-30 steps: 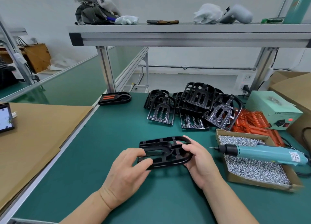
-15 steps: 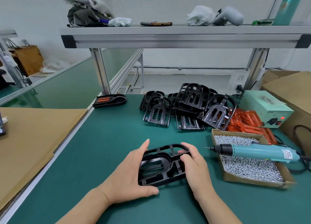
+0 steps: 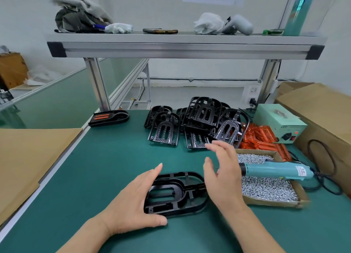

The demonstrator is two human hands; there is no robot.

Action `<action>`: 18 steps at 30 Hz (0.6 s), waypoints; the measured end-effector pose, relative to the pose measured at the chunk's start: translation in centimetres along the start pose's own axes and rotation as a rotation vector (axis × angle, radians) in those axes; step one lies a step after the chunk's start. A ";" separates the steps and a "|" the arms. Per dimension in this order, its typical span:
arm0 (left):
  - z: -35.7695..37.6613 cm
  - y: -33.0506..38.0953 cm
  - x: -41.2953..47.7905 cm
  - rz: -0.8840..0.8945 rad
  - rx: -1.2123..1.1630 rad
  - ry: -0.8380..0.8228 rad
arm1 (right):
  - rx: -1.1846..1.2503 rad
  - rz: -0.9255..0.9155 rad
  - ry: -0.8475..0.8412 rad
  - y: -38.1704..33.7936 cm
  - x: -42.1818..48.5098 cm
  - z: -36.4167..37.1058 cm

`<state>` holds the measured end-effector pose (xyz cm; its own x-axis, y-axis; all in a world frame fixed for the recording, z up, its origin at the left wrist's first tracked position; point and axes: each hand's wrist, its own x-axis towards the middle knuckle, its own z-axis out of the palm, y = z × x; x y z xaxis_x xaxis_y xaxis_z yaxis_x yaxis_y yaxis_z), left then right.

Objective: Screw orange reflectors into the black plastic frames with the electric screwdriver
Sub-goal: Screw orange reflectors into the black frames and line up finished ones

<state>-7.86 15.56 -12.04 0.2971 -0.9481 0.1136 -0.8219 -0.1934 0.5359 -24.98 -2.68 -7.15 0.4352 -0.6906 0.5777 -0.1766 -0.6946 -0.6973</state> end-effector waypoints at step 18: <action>-0.3 0.1 0.0 -0.027 0.008 0.016 | -0.928 0.443 -0.640 14.4 15.3 -9.6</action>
<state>-7.80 15.64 -11.79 0.3270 -0.9383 0.1127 -0.8174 -0.2210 0.5319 -29.30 -25.19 -4.29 0.4879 -0.8629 -0.1315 -0.8728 -0.4843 -0.0607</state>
